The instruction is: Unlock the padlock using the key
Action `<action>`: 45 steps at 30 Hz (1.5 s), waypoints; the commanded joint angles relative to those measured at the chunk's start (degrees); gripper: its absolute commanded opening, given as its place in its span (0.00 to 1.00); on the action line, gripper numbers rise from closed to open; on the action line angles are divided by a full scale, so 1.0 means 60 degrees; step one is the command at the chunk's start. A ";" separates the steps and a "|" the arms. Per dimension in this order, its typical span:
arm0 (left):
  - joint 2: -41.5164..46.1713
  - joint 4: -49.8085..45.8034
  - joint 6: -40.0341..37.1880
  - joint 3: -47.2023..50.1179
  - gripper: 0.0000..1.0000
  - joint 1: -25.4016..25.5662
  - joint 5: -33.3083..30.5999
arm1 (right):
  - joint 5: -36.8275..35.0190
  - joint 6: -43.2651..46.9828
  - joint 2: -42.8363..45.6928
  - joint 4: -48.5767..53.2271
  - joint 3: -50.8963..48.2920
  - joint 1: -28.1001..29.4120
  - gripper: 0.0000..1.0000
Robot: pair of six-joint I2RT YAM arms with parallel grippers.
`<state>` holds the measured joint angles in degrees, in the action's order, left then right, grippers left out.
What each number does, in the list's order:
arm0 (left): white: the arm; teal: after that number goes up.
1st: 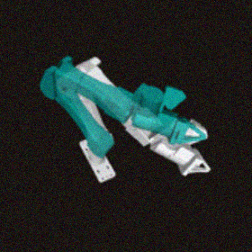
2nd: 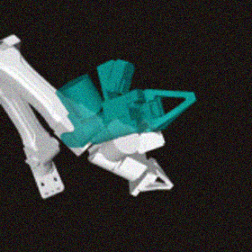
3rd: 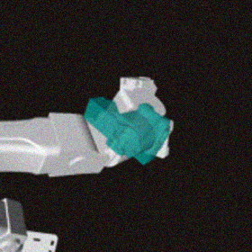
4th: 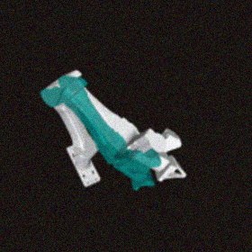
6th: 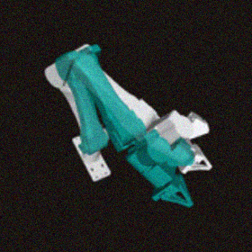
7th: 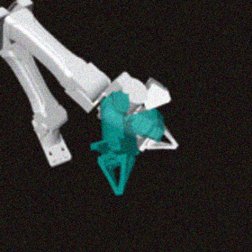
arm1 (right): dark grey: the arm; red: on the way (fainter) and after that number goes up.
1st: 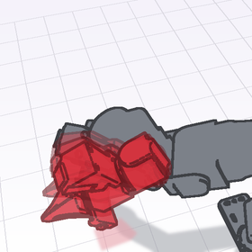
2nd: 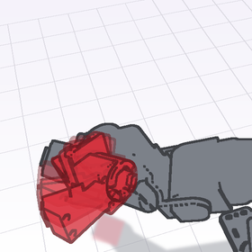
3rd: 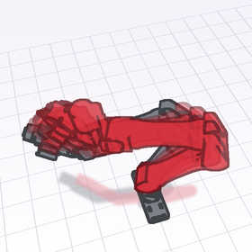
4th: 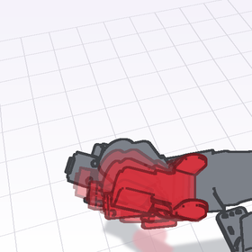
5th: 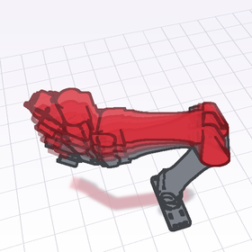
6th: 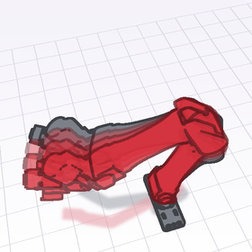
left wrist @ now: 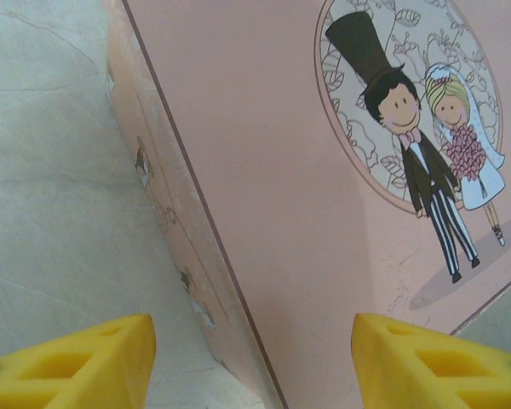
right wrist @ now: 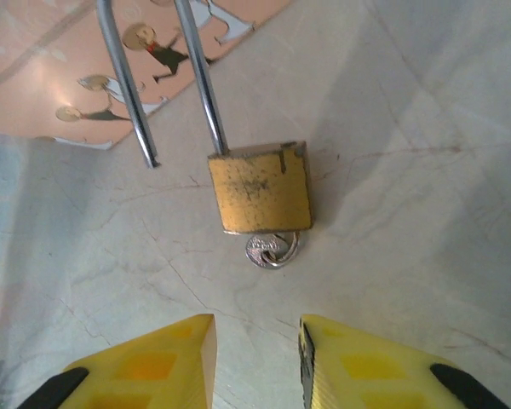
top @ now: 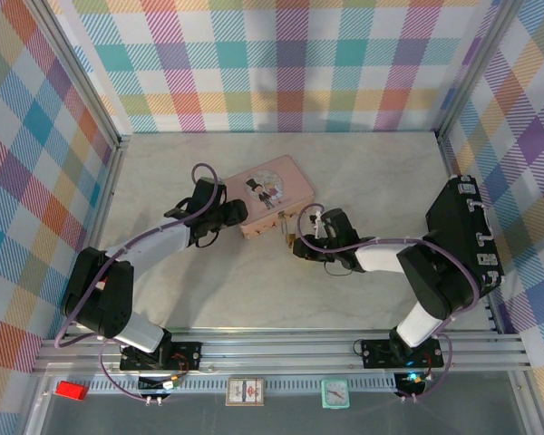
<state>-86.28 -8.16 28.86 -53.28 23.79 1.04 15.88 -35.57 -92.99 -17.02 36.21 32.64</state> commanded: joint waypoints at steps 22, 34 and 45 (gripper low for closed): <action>-0.1056 0.0532 0.0082 -0.0483 0.62 -0.0157 0.0676 | 0.1303 0.1683 -0.1979 -0.1511 0.1910 -0.0592 0.34; -0.1038 0.0672 0.0256 -0.0320 0.62 -0.0157 0.0793 | 0.1536 0.1626 -0.2647 -0.1511 0.2272 -0.0592 0.27; -0.1058 0.0806 0.0483 -0.0196 0.60 -0.0157 0.0907 | 0.0865 -0.0464 -0.2519 -0.1901 0.1914 -0.0578 0.08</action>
<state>-92.20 -4.38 30.65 -55.20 23.42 5.19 22.87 -31.03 -108.07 -27.05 48.73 29.26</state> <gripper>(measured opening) 0.605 0.094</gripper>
